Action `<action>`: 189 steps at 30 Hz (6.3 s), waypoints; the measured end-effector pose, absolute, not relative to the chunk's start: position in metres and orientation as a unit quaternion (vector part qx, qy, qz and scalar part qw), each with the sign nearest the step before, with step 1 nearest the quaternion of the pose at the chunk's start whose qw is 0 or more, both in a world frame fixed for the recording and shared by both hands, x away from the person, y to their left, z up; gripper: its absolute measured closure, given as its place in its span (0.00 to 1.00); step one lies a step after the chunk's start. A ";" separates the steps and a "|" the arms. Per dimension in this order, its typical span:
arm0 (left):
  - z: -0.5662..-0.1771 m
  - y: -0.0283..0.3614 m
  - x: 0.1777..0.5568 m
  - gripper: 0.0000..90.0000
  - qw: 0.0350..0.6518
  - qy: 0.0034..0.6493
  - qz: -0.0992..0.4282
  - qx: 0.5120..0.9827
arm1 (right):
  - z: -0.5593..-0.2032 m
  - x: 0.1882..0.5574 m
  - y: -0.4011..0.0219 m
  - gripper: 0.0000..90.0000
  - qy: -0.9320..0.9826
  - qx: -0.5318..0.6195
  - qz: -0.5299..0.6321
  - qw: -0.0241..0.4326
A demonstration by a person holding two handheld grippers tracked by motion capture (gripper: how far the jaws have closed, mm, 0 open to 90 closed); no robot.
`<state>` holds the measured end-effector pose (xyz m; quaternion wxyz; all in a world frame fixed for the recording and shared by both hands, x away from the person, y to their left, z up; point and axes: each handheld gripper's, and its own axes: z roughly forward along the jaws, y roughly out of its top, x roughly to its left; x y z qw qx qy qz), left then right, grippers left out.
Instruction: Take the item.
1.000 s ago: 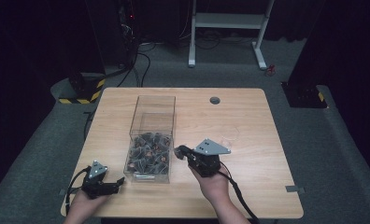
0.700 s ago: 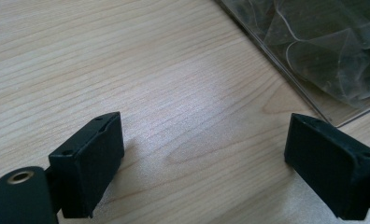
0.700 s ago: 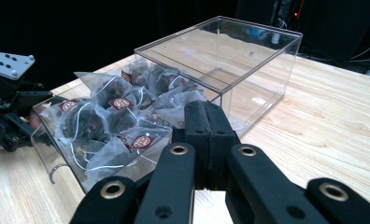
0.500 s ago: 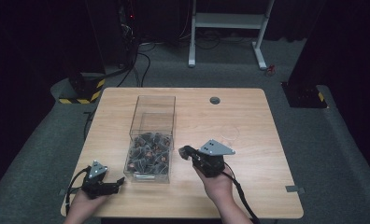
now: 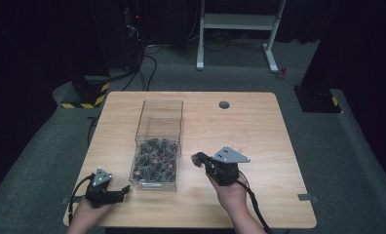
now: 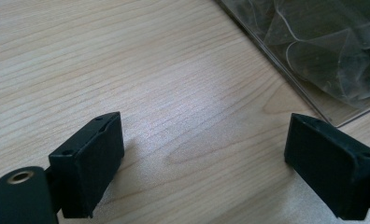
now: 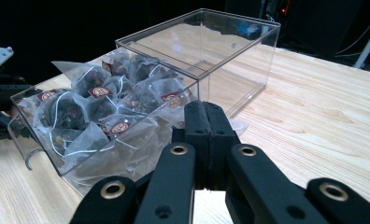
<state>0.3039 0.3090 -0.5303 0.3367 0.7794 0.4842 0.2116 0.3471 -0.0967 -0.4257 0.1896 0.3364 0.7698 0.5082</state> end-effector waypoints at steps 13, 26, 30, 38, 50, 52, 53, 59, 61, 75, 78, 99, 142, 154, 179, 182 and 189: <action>-0.530 0.309 0.304 0.14 0.337 0.484 0.212 0.779 | -0.429 0.348 -0.121 1.00 0.762 0.357 0.501 0.205; -0.530 0.309 0.304 0.14 0.338 0.484 0.211 0.779 | -0.434 0.356 -0.151 1.00 0.752 0.391 0.483 0.221; -0.530 0.309 0.304 0.14 0.339 0.484 0.211 0.779 | -0.436 0.357 -0.159 1.00 0.749 0.400 0.478 0.226; -0.530 0.309 0.304 0.14 0.339 0.484 0.211 0.779 | -0.438 0.362 -0.172 1.00 0.741 0.416 0.473 0.232; -0.530 0.309 0.304 0.14 0.339 0.484 0.210 0.779 | -0.432 0.368 -0.186 1.00 0.730 0.428 0.474 0.244; -0.530 0.309 0.304 0.14 0.339 0.484 0.210 0.779 | -0.429 0.369 -0.188 1.00 0.727 0.429 0.475 0.248; -0.530 0.309 0.304 0.14 0.339 0.484 0.210 0.779 | -0.426 0.370 -0.190 1.00 0.726 0.430 0.474 0.253; -0.530 0.309 0.304 0.14 0.339 0.484 0.210 0.779 | -0.420 0.378 -0.195 1.00 0.719 0.439 0.472 0.261; -0.530 0.309 0.304 0.14 0.339 0.483 0.210 0.779 | -0.420 0.382 -0.196 1.00 0.718 0.442 0.469 0.263; -0.530 0.309 0.304 0.14 0.339 0.482 0.210 0.780 | -0.420 0.409 -0.203 1.00 0.710 0.469 0.446 0.278; -0.530 0.309 0.304 0.14 0.339 0.482 0.210 0.780 | -0.420 0.413 -0.203 1.00 0.710 0.473 0.442 0.277; -0.530 0.310 0.304 0.14 0.339 0.482 0.210 0.780 | -0.431 0.435 -0.197 0.92 0.723 0.484 0.416 0.265; -0.530 0.310 0.304 0.14 0.338 0.480 0.211 0.782 | -0.434 0.405 -0.186 0.14 0.725 0.475 0.420 0.271; -0.530 0.310 0.304 0.14 0.338 0.481 0.210 0.781 | -0.439 0.387 -0.184 0.12 0.727 0.473 0.424 0.261; -0.530 0.310 0.304 0.14 0.338 0.480 0.210 0.782 | -0.514 0.346 -0.193 0.14 0.754 0.494 0.371 0.222; -0.530 0.310 0.304 0.14 0.338 0.480 0.210 0.781 | -0.519 0.343 -0.194 0.14 0.758 0.495 0.362 0.223; -0.530 0.309 0.305 0.14 0.337 0.481 0.210 0.782 | -0.525 0.342 -0.193 0.13 0.783 0.494 0.316 0.207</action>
